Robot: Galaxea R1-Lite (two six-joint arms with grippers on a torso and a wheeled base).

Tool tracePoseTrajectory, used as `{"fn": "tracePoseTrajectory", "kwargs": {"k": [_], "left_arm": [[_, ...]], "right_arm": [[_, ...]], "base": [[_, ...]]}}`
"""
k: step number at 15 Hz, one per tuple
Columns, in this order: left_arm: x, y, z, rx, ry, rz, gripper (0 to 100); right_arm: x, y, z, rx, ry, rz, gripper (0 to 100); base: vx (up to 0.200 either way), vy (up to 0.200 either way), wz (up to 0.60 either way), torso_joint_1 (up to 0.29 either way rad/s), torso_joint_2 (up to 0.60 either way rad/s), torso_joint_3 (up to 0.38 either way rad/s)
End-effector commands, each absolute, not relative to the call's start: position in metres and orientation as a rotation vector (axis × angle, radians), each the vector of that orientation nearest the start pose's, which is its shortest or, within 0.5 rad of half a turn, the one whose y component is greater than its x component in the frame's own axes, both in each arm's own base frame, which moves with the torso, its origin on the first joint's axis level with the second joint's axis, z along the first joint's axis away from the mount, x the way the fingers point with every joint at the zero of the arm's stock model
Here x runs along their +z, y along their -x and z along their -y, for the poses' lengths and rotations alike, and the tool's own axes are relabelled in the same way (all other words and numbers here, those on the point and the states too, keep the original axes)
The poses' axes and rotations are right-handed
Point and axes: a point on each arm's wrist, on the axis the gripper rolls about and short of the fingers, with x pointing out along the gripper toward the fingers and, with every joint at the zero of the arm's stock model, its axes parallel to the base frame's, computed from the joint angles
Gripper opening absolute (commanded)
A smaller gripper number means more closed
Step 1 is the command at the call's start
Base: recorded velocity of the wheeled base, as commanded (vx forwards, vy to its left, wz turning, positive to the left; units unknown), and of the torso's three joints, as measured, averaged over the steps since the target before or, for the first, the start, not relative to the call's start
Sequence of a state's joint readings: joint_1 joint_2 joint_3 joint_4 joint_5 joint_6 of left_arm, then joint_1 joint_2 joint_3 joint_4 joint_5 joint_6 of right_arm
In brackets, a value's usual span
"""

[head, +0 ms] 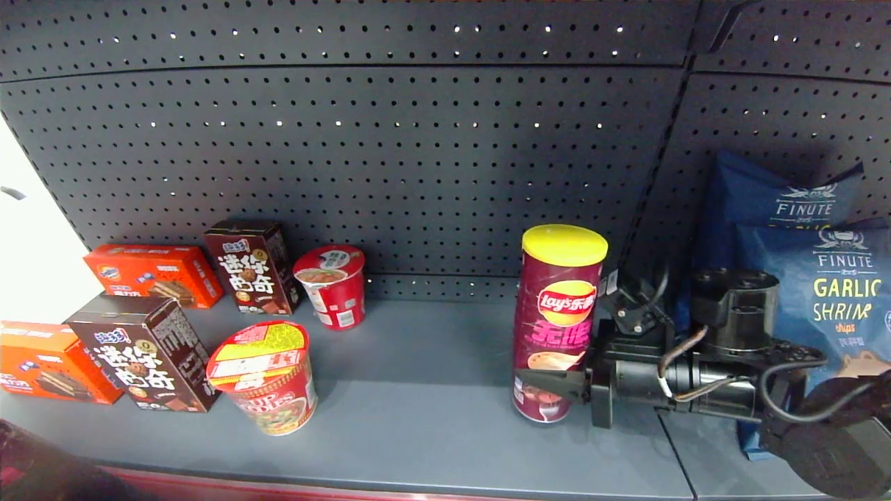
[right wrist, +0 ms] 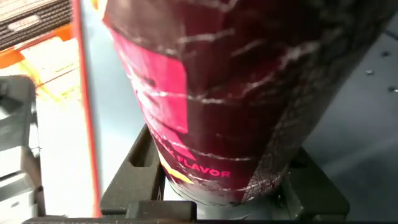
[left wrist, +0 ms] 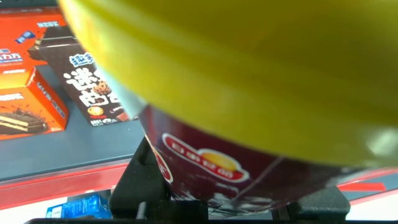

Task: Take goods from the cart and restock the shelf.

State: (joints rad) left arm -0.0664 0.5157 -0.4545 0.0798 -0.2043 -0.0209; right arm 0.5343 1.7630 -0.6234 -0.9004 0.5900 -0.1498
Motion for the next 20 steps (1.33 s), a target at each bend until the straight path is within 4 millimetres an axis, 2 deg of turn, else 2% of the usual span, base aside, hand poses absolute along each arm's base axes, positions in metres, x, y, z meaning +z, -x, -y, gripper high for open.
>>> {"fn": "tracePoseTrajectory", "kwargs": {"k": [1, 4, 9, 20], "left_arm": [[0.198, -0.018, 0.006, -0.27, 0.031, -0.141, 0], [0.199, -0.018, 0.006, -0.264, 0.031, -0.138, 0], [0.198, -0.018, 0.005, -0.248, 0.03, -0.141, 0], [0.198, -0.019, 0.005, -0.24, 0.029, -0.142, 0]], "right_arm": [[0.156, -0.226, -0.159, 1.155, 0.131, -0.124, 0], [0.156, -0.212, -0.163, 1.176, 0.136, -0.103, 0], [0.142, -0.197, -0.168, 1.174, 0.131, -0.135, 0], [0.115, -0.207, -0.17, 1.157, 0.129, -0.158, 0]], "base": [[0.0, 0.0, 0.0, 0.0, 0.0, 0.0], [0.0, 0.0, 0.0, 0.0, 0.0, 0.0], [0.0, 0.0, 0.0, 0.0, 0.0, 0.0], [0.0, 0.0, 0.0, 0.0, 0.0, 0.0]]}}
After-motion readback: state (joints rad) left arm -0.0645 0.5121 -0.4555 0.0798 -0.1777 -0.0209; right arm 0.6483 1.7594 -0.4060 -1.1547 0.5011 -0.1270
